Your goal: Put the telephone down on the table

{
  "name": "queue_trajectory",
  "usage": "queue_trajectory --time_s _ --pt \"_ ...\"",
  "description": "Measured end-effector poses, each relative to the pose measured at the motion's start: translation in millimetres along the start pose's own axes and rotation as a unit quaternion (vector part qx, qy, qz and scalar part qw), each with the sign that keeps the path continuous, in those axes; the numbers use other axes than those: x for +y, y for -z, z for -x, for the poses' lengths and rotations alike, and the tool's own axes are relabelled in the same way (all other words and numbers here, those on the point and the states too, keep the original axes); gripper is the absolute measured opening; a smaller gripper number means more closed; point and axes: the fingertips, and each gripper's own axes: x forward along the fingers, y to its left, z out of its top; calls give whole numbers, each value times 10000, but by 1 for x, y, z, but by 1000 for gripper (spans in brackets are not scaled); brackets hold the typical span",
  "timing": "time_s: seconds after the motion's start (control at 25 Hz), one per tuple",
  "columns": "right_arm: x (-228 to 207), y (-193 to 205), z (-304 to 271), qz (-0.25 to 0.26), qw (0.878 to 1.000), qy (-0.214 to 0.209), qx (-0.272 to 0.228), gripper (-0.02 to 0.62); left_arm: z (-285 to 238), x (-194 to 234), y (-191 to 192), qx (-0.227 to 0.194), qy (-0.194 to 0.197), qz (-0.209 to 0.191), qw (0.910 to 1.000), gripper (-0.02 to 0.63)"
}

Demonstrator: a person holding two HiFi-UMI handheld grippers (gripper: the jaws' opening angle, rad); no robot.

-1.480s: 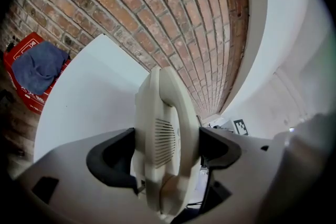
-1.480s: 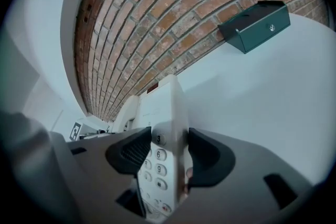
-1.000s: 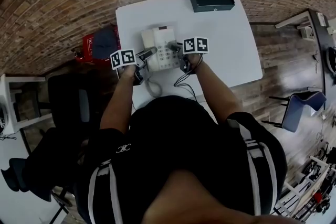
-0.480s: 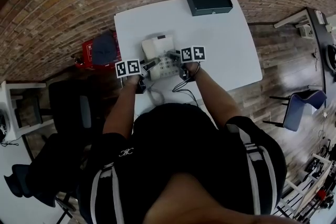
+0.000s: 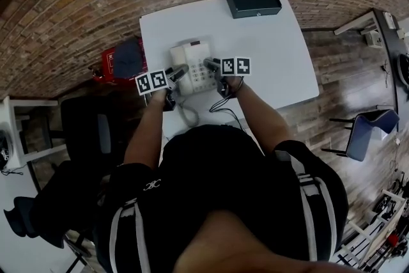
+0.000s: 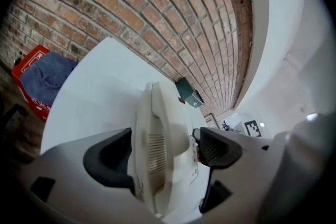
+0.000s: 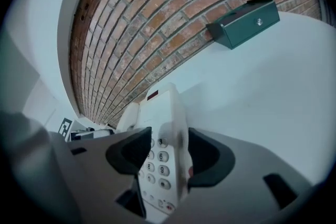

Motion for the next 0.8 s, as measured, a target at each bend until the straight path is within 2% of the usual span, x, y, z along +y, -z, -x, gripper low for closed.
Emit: queue_trajectory --time_s 0.16,0.24,0.28,0.32,0.4,0.52,0.64,0.8 --pt "11 -26 20 406 9976 107 -546 188 27 -18 -26 -494 -292 -709 9958 388" --pt "22 -46 35 693 9928 242 -951 104 43 -29 -41 -882 -438 -951 9906 386" --pt "30 -55 43 840 9895 282 -1144 69 51 -34 -48 -1081 -545 -1083 9867 367" --pt "38 -64 50 981 9861 289 -1312 35 60 -39 -55 -1278 -703 -1242 9815 285" --pt "59 -79 64 1256 9785 224 -1623 11 77 -50 -69 -1669 -1075 -1592 9671 139" --pt "92 -104 90 1684 9610 143 -2187 0 105 -76 -92 -2318 -1496 -1957 9411 21" --pt "122 -128 121 2068 9390 234 -2738 -2 137 -118 -113 -2955 -1675 -2379 9100 3" --pt "165 -145 162 2736 9021 217 -3330 -2 169 -171 -128 -3414 -1788 -3030 8716 3"
